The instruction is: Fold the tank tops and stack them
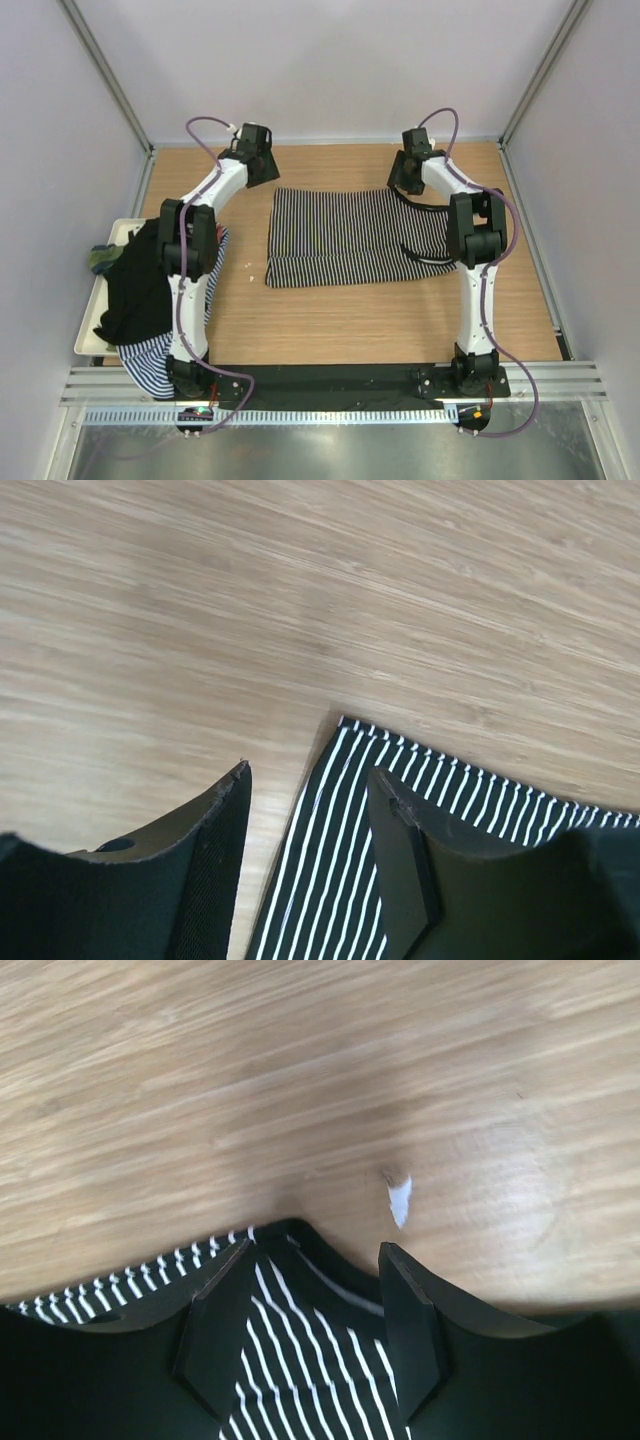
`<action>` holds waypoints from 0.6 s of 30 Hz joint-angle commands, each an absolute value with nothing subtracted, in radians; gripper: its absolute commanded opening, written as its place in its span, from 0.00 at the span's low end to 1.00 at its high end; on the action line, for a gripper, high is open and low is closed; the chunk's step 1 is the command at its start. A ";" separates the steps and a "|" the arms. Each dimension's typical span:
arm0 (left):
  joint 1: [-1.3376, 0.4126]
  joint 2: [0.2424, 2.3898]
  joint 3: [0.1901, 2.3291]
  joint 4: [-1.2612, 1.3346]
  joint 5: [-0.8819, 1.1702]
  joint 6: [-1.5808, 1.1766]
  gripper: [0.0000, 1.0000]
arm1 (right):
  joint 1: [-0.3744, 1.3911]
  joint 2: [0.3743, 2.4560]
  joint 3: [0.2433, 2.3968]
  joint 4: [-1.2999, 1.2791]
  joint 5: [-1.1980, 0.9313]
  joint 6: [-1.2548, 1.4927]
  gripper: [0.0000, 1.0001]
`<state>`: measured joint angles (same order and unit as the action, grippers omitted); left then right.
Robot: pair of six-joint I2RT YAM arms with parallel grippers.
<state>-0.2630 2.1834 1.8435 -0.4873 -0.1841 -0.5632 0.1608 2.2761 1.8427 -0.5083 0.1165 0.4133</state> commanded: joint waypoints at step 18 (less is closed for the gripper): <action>-0.261 2.370 2.005 -0.538 -0.067 -0.584 0.49 | 0.163 2.368 1.980 -0.531 0.014 0.399 0.19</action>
<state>-0.2604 2.3493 1.9553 -0.5266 -0.0772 -0.5758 0.1604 2.3577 1.9388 -0.5343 0.0303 0.4072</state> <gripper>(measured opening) 0.494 0.205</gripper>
